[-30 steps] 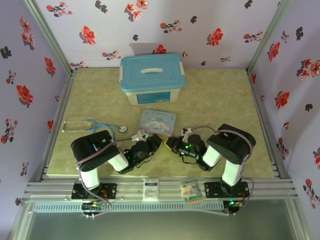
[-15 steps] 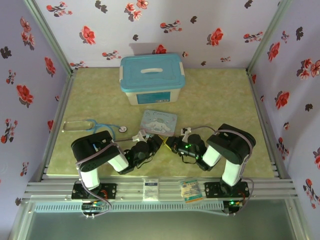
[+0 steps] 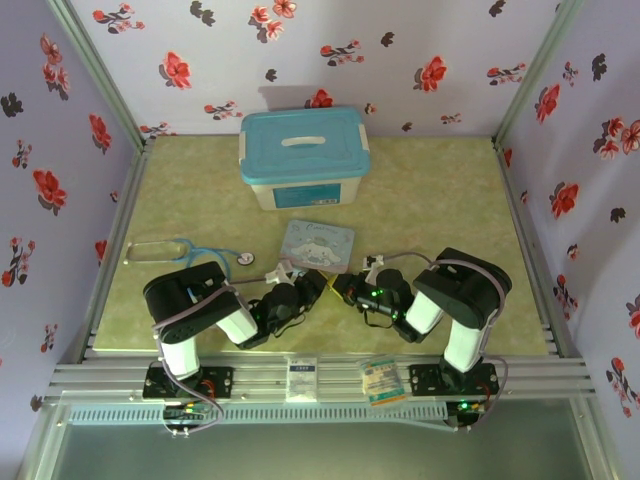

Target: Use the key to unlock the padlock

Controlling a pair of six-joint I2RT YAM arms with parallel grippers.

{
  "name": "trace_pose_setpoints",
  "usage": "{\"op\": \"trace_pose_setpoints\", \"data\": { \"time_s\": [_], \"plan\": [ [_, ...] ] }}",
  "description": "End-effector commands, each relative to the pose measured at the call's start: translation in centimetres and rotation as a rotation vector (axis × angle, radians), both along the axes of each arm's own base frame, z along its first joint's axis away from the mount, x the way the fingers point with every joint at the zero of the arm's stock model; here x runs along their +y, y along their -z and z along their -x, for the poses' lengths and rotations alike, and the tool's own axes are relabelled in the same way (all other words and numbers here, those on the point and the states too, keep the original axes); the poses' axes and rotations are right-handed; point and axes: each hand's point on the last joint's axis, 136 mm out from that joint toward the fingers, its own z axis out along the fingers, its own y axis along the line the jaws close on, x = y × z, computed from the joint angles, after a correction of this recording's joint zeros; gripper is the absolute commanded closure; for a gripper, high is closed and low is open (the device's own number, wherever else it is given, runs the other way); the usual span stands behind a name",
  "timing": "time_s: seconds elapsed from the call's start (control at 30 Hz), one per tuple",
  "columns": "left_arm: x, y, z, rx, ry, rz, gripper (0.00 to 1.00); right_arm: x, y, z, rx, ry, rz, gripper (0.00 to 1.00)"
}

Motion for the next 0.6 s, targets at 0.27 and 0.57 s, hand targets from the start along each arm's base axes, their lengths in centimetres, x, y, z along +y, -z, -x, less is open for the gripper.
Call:
{"op": "trace_pose_setpoints", "data": {
  "time_s": [0.27,0.57],
  "plan": [
    [0.9,0.1,-0.4,-0.055,-0.049,-0.016,0.63,0.3,1.1,1.7,-0.023,-0.02,0.052,0.98],
    [2.0,-0.1,-0.6,-0.071,-0.09,-0.032,0.67,0.6,0.9,2.4,-0.022,-0.01,0.049,0.98]
  ]
}}
